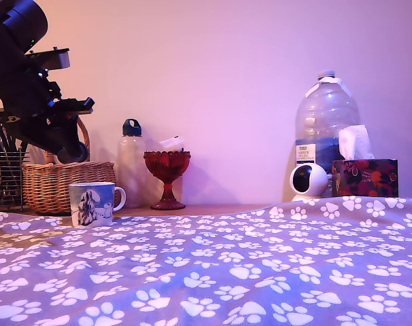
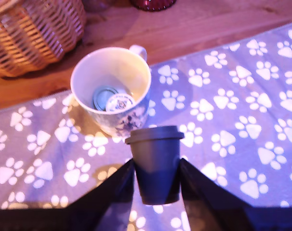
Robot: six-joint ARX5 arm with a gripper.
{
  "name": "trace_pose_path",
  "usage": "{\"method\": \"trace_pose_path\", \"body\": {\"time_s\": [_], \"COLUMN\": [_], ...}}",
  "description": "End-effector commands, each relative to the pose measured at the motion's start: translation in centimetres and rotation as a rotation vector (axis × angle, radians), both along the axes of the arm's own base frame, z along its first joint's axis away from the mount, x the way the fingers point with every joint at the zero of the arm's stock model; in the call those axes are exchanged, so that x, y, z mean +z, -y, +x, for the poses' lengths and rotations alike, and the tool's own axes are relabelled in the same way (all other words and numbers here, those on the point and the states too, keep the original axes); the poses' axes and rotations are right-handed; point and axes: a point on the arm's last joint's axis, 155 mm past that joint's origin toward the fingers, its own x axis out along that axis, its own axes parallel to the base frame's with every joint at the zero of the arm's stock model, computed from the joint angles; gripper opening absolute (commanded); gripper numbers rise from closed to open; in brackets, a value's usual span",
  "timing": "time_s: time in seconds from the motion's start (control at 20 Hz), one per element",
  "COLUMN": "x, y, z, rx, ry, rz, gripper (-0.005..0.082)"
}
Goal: Pick the coffee capsule and then drop it inside the coffee cup in front of you
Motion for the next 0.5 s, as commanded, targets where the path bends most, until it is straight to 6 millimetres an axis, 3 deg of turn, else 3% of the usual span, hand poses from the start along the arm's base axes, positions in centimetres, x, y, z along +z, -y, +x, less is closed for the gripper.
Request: {"method": "trace_pose_path", "body": {"time_s": [0.0, 0.45], "x": [0.7, 5.0], "y": [0.0, 0.4], "z": [0.5, 3.4], "rx": [0.000, 0.009], "ry": [0.036, 0.242], "rz": [0.001, -0.036], "gripper": [0.0233, 0.0233]}}
